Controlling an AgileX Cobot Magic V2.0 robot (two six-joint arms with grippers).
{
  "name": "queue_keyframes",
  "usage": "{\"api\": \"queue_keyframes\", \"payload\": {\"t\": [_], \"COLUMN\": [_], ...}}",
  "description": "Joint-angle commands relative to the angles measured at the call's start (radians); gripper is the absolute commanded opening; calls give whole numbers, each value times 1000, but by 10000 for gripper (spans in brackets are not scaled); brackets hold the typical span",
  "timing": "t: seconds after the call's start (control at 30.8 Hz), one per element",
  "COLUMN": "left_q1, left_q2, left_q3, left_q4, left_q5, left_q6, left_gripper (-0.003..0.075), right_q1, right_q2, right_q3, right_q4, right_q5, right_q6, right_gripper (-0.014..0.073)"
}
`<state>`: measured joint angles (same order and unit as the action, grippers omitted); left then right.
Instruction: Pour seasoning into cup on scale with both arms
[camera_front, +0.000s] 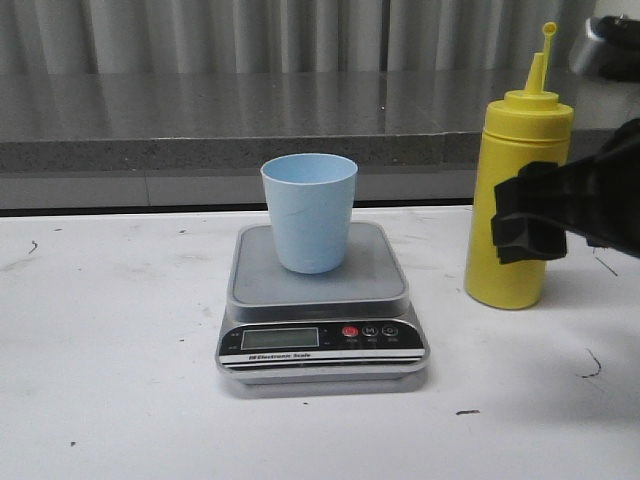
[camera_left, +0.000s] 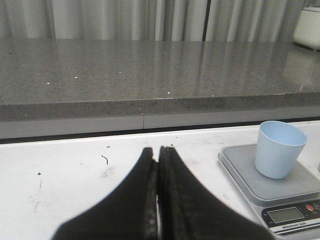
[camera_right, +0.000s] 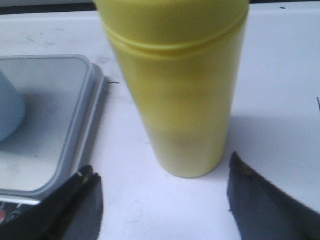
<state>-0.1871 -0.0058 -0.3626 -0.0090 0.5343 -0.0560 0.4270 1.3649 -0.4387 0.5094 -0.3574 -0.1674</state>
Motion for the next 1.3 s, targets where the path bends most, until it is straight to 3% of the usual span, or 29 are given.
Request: {"api": "queue_keyframes", "payload": {"t": [0.0, 0.16, 0.29, 0.65, 1.01, 1.27], "left_q1": [1, 1, 1, 1, 1, 1], "left_q2": [-14, -14, -14, -14, -14, -14], "left_q3": [-24, -24, -24, -24, -24, -24], "left_q4": [-8, -8, -8, -8, -8, -8], "left_q5": [-88, -88, -88, -88, -88, -88], "left_q6": [-13, -13, -13, -13, -13, -13], "left_gripper": [-20, -20, -20, -20, -20, -20], "right_q1": [-1, -2, -2, -3, -3, -3], "right_q2": [-126, -253, -367, -720, -1029, -1144], "right_q3": [-18, -18, -18, -18, -5, 52], "right_q4": [-51, -67, -67, -67, -79, -79], "right_q5": [25, 70, 74, 252, 531, 507], "right_q6": [-19, -31, -69, -297, -325, -325], "right_gripper": [310, 18, -125, -122, -122, -122]}}
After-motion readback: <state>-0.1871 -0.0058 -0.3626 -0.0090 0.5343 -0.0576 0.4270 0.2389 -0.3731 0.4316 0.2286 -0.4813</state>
